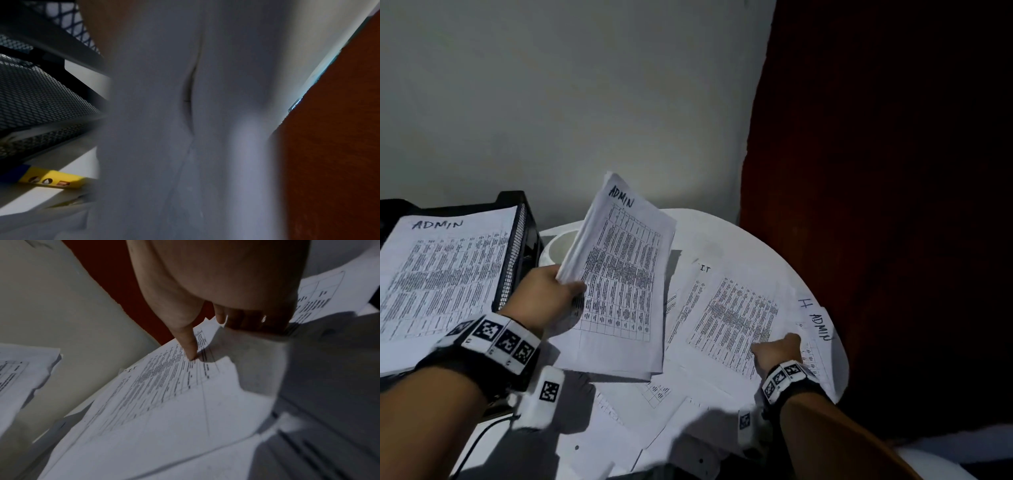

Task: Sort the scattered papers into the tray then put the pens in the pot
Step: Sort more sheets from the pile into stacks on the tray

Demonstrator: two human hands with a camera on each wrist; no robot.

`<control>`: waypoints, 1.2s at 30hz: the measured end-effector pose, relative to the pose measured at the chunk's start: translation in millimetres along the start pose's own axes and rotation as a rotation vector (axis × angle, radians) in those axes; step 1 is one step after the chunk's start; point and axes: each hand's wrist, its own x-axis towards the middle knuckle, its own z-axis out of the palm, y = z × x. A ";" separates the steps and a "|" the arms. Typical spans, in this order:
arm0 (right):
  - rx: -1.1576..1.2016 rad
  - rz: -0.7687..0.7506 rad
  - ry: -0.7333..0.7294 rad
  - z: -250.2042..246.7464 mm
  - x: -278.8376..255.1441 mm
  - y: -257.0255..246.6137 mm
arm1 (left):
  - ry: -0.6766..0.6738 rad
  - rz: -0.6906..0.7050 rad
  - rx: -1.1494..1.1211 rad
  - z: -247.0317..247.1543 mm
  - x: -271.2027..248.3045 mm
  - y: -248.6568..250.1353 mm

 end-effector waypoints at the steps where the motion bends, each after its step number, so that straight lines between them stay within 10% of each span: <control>1: -0.031 -0.022 0.017 1.8 -0.2 1.2 | 0.007 0.005 0.004 -1.0 0.4 -0.3; 13: 0.019 -0.061 0.060 -17.4 -7.8 -14.4 | -0.017 -0.004 0.023 -3.3 -5.9 9.8; 24: 0.823 -0.176 0.172 -24.8 -6.0 -63.8 | -0.045 -0.070 -0.177 -10.0 -11.3 21.7; 36: 0.846 -0.200 -0.403 5.7 -54.0 -72.1 | -0.137 -0.183 -0.599 -10.2 0.8 24.9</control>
